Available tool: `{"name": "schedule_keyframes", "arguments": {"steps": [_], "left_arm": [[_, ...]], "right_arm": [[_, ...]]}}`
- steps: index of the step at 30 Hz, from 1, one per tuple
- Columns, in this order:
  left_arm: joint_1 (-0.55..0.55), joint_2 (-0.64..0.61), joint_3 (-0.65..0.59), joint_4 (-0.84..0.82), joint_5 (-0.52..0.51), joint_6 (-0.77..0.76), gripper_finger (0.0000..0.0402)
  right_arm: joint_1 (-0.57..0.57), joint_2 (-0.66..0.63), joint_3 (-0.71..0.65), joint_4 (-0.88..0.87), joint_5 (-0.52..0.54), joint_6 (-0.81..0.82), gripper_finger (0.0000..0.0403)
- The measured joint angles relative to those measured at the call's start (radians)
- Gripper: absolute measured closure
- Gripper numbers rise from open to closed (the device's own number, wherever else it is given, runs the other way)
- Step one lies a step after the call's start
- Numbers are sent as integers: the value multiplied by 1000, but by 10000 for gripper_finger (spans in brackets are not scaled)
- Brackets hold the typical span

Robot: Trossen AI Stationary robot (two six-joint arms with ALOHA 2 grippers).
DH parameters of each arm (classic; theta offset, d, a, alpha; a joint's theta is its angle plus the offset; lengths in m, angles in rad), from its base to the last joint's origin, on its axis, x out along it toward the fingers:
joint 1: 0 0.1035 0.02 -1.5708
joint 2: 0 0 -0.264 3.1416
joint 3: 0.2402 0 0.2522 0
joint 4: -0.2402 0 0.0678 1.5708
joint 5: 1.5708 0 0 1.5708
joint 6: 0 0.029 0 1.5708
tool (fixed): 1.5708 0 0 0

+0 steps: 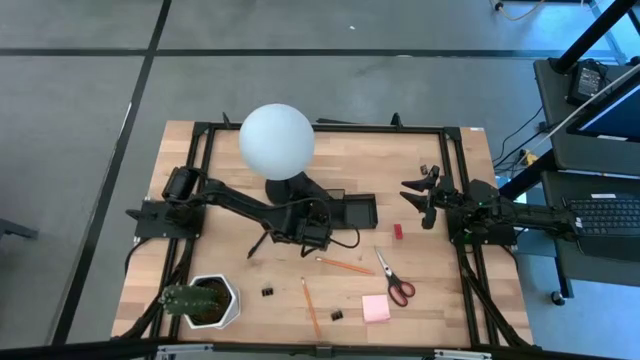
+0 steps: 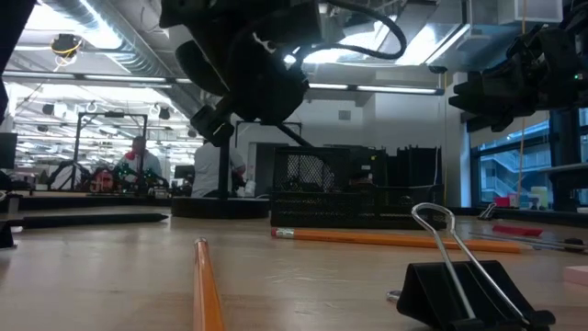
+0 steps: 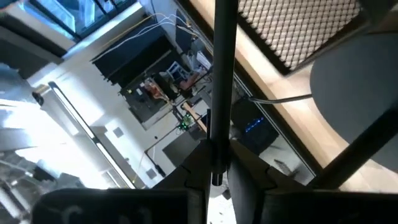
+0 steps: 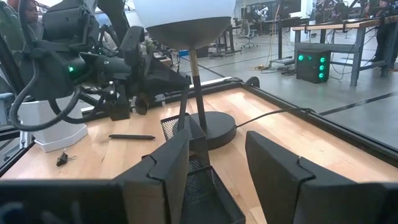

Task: Pick and place office supplies into organizer
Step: Put the right black pen into the black desk organizer, then put the black pen into the black desk organizer

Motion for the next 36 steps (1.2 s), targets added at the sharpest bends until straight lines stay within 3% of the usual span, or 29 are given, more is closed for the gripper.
{"name": "schedule_keyframes", "arguments": {"steps": [8,22,28,36], "left_arm": [[-1,29,-1,20,2,97,352],[-23,38,-2,22,53,88,305],[-46,38,-2,22,49,-87,281],[-102,37,-2,8,77,-294,278]], "right_arm": [[0,3,0,0,-1,0,241],[0,3,0,0,0,0,241],[0,3,0,0,0,0,241],[0,3,0,0,0,0,241]]}}
